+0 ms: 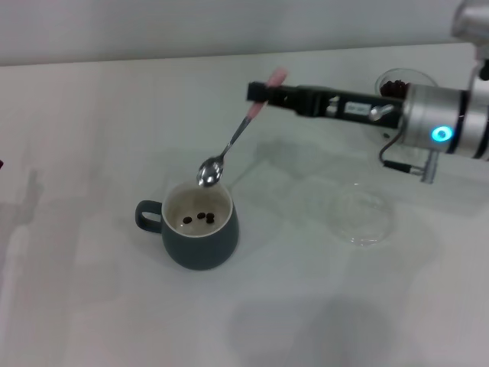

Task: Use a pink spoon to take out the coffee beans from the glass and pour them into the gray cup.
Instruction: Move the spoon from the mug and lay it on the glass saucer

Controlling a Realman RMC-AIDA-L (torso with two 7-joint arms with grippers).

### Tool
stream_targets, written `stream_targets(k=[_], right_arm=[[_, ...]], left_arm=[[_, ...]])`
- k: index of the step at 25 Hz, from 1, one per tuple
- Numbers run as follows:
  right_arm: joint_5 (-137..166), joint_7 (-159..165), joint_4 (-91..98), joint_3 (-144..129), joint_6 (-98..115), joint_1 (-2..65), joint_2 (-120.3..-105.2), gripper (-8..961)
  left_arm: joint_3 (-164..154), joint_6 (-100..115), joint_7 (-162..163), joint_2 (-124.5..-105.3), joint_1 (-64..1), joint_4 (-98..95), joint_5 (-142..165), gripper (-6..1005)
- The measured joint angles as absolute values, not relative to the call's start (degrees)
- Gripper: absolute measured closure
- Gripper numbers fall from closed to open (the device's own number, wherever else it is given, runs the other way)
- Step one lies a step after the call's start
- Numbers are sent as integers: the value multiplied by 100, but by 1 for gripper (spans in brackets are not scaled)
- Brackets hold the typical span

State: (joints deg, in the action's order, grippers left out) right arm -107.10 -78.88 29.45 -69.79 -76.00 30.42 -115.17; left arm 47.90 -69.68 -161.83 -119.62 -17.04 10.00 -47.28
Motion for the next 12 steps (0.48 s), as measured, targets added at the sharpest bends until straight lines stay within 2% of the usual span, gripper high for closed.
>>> stream_targets(k=[7, 10, 12], right_arm=[[-10661, -7799, 2891, -6004, -8518, 2592, -11315, 801], [-10626, -7702, 2838, -5900, -8605, 2380, -11097, 800], [-10550, -7664, 2673, -5890, -8579, 2320, -10896, 800]], left_arm=[[4790, -6946, -16183, -11956, -1744, 1056, -4728, 119], [4789, -6940, -16183, -11952, -1786, 1064, -4728, 119], [4790, -6936, -16183, -11948, -1796, 1063, -4728, 119]])
